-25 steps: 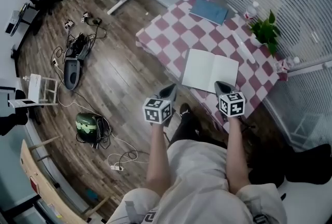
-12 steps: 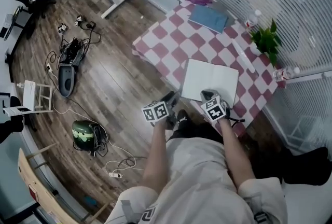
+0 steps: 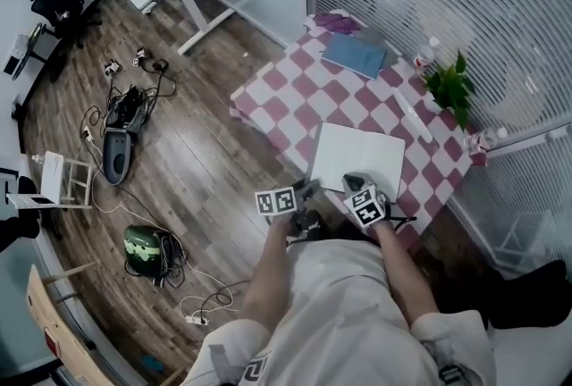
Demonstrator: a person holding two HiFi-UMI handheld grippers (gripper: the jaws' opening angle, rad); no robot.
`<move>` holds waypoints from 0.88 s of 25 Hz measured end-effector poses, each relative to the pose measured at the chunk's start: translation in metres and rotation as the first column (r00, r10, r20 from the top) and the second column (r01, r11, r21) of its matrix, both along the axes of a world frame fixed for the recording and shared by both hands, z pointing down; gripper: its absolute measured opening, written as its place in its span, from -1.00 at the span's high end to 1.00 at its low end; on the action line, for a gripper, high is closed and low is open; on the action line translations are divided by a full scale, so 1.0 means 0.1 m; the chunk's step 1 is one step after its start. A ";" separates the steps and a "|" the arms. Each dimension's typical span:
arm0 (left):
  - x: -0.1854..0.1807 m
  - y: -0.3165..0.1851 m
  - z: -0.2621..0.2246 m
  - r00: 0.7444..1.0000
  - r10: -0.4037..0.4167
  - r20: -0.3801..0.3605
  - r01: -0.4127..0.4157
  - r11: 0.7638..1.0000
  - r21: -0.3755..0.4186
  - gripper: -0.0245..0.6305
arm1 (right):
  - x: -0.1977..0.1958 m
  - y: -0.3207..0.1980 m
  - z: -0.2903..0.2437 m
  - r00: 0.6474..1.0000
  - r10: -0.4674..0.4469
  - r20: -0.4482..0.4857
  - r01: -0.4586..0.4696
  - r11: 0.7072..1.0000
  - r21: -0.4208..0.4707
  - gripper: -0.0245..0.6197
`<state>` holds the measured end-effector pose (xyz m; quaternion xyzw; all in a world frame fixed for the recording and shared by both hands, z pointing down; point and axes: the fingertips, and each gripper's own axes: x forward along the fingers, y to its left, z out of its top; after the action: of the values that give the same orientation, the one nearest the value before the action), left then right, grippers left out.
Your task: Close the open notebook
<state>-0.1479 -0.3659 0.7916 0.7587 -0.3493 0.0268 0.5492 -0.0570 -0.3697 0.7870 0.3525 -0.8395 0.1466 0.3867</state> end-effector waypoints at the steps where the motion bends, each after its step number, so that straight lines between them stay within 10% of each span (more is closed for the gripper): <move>1: 0.03 0.00 -0.01 1.000 0.018 0.024 -0.018 1.000 0.009 0.35 | 0.00 0.00 -0.01 1.000 0.000 -0.004 0.000 1.000 0.008 0.92; 22: 0.15 0.00 -0.66 0.985 0.171 -0.009 -0.166 0.968 0.188 0.36 | 0.04 0.01 -0.10 0.999 0.012 -0.030 -0.007 0.987 0.162 0.92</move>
<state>-0.1328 -0.3654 0.7260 0.8340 -0.2777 0.0312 0.4758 -0.0526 -0.3682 0.7766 0.3888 -0.8409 0.0744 0.3690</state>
